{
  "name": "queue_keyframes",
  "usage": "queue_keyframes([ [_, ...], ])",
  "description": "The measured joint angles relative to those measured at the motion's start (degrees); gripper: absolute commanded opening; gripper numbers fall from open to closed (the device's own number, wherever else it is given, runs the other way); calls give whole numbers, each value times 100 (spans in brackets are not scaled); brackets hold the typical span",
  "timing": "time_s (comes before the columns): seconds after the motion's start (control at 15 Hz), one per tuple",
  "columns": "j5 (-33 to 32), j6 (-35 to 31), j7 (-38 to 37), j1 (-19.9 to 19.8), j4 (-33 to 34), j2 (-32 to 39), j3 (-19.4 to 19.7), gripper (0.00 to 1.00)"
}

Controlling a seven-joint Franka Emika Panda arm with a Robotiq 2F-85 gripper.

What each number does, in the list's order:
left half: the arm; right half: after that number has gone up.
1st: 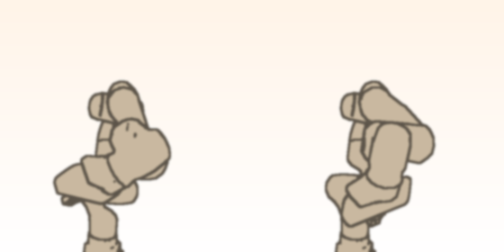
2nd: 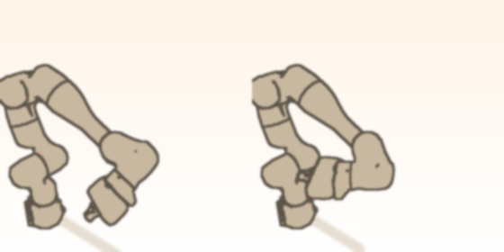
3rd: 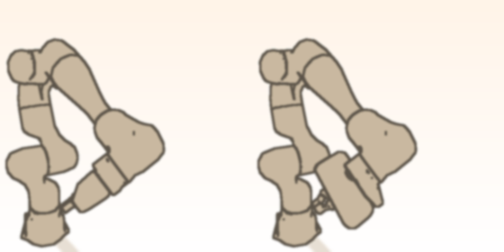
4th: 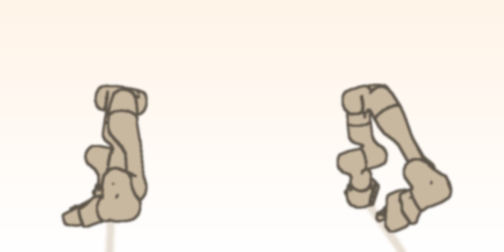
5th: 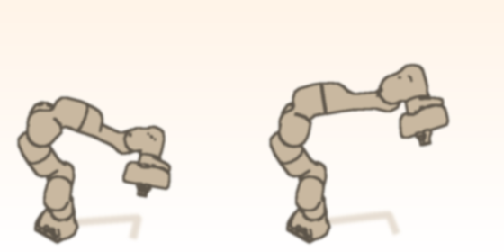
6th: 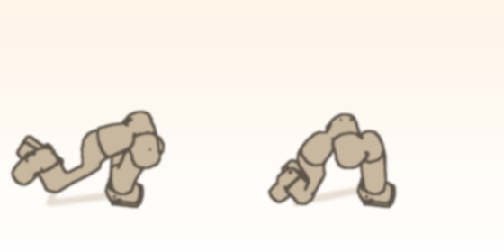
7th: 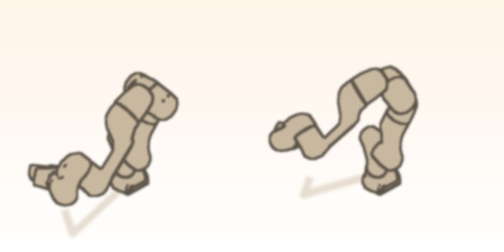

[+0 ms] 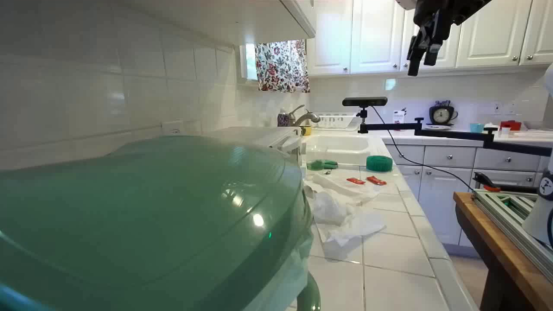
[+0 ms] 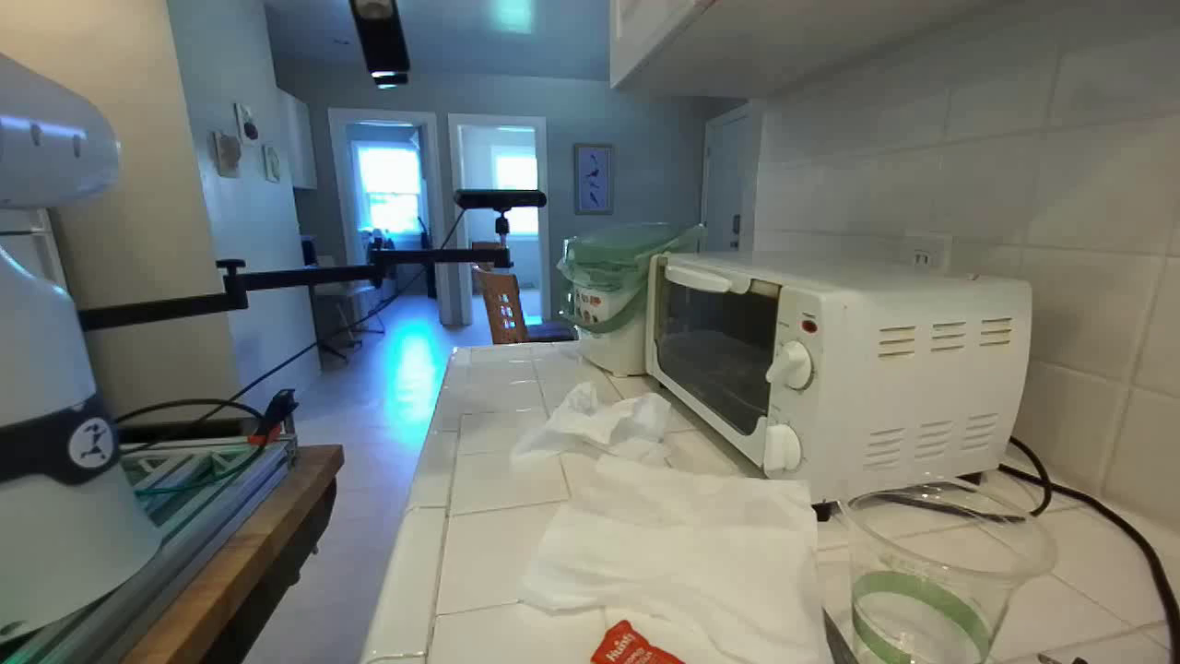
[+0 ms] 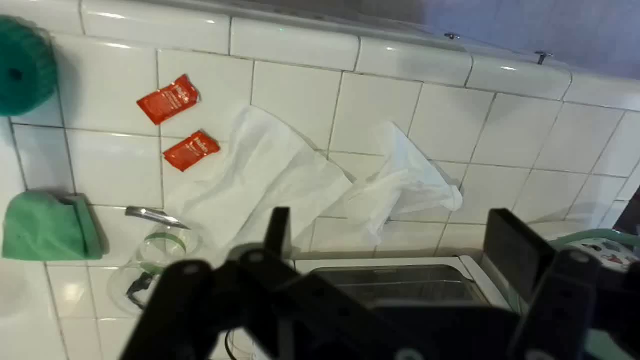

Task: Turn the switch on the microwave

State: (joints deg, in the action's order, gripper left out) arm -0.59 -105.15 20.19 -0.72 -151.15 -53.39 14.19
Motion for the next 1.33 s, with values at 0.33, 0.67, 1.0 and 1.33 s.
queue_keyframes([
  [0.33, 0, 0, 0, 0, 0, 0, 0, 100],
  [0.67, 0, 0, 0, 0, 0, 0, 0, 100],
  [1.0, -5, -471, -3, 0, -108, 224, -4, 100],
  [1.33, -1, -1786, -3, 6, -460, 1034, -19, 100],
])
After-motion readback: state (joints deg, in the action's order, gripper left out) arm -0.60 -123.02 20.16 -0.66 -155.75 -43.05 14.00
